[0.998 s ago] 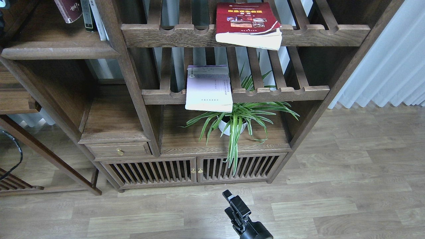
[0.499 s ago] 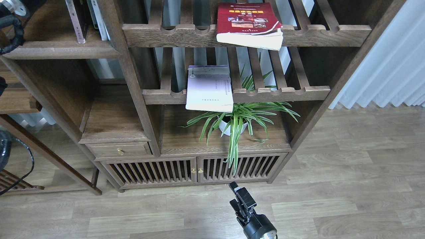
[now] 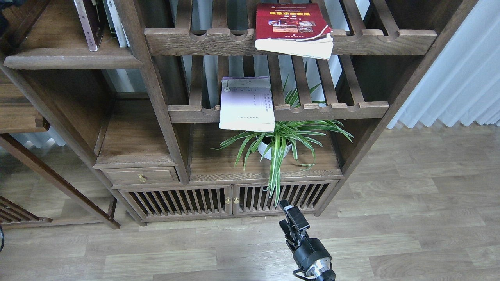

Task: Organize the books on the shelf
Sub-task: 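Release the book and withdraw the left gripper from the shelf, then reach the right gripper up to the red book on the top shelf, then grasp the red book with the right gripper and pull it out, then lower the red book and grasp it with the left gripper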

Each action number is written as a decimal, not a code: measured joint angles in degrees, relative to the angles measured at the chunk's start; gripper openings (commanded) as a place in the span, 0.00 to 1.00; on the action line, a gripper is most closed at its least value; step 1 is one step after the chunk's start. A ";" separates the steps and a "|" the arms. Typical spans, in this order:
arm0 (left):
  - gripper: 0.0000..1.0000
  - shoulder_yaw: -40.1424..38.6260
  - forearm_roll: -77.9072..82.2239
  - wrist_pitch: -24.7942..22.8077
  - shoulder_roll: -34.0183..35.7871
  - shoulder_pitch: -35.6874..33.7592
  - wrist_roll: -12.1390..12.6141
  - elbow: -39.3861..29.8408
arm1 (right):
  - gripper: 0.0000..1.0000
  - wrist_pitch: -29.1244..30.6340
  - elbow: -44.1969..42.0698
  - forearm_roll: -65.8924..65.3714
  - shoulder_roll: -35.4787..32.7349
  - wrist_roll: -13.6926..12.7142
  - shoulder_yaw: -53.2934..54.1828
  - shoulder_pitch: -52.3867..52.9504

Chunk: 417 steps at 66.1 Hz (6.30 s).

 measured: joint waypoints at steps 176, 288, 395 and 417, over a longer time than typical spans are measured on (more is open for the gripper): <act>1.00 -4.91 -16.93 -0.01 -4.55 59.15 2.30 -4.99 | 0.99 -20.46 32.52 -7.93 -0.10 0.02 10.21 23.87; 1.00 -5.33 -16.93 -0.01 -6.56 58.82 2.25 -3.39 | 0.03 -24.18 30.89 -6.47 0.00 -2.36 23.23 27.86; 0.95 39.51 -42.85 -0.01 -27.15 42.76 2.33 -3.05 | 0.04 0.00 30.74 5.55 -12.23 -27.56 15.69 -19.70; 0.92 43.07 -42.95 -0.01 -27.74 43.80 2.31 -3.22 | 0.04 0.00 30.52 1.63 -8.45 -27.84 14.05 -20.46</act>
